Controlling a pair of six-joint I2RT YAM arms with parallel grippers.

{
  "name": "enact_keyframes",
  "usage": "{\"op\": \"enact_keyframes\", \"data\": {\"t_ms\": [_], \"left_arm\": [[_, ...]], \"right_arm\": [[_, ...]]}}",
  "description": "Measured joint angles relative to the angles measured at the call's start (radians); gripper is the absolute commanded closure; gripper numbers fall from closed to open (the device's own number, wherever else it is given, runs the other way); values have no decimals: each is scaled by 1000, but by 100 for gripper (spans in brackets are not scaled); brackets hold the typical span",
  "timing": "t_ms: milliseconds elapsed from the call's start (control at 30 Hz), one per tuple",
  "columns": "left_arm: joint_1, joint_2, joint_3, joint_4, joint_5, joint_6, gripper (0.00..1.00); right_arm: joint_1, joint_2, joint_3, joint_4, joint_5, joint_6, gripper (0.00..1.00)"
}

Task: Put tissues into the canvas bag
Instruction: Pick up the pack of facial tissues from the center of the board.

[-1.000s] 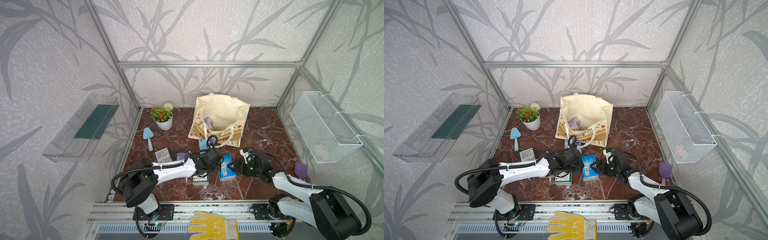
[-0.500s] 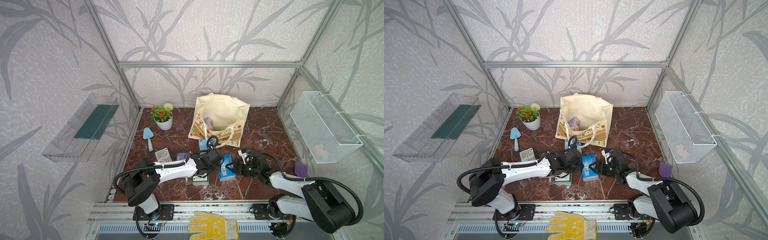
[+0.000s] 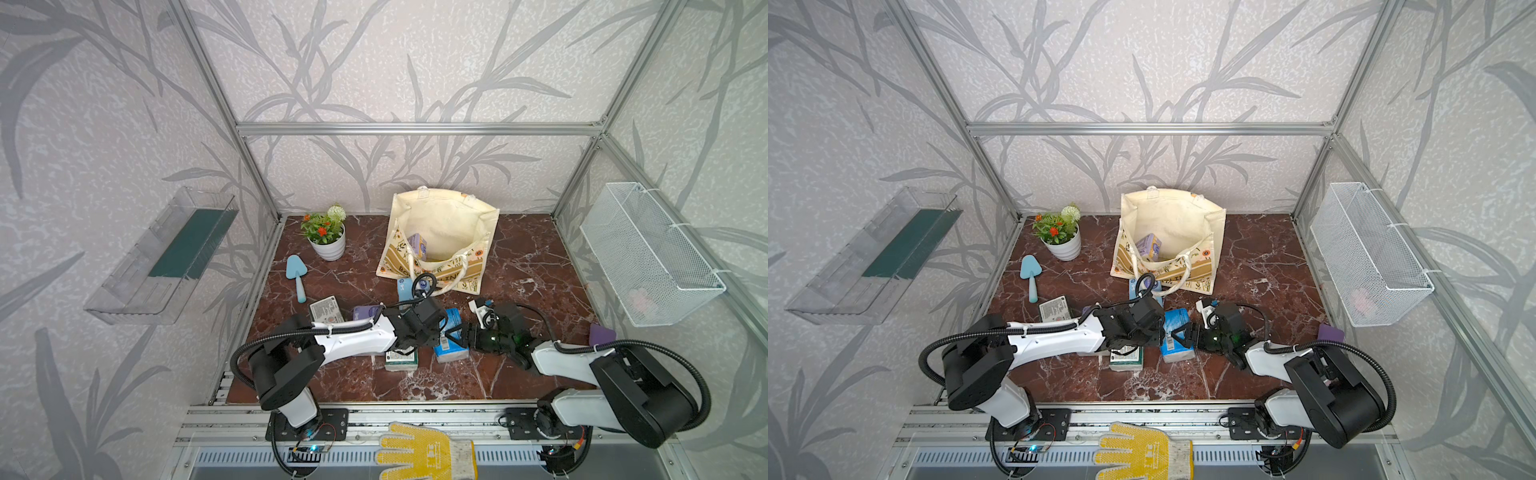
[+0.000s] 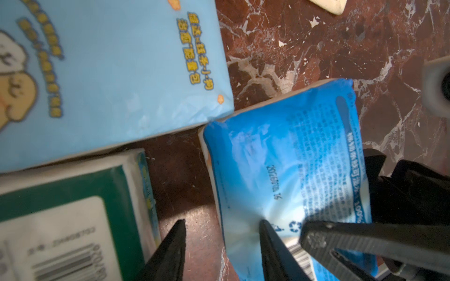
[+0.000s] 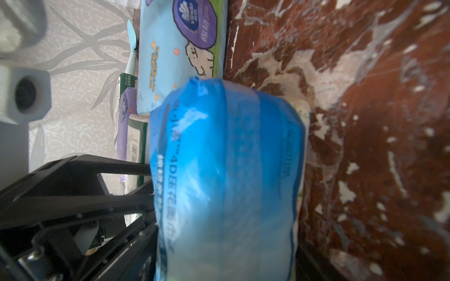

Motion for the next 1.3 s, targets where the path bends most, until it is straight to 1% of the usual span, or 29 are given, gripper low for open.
{"op": "enact_keyframes", "data": {"t_ms": [67,167,267,400,467,667,800,1067,1300], "left_arm": [[0,0,0,0,0,-4,52],[1,0,0,0,0,-5,52],[1,0,0,0,-1,-5,52],[1,-11,-8,1,-15,-4,52],[1,-27,-20,-2,-28,-3,50],[0,-119,-64,0,-66,7,32],[1,-184,-75,-2,-98,16,27],[1,-254,-75,-13,-160,43,21],[2,-287,-75,-51,-222,72,13]], "right_arm": [[3,-3,0,-3,5,5,29],[7,-16,0,-11,9,13,39],[10,-32,1,-22,12,15,46],[11,-47,9,-48,15,15,46],[11,-54,18,-67,15,11,46],[6,-71,43,-129,21,-2,47],[-20,-110,45,-177,20,-13,47],[-118,-242,45,-293,12,-45,46],[-260,-317,46,-391,-45,-82,46]]}}
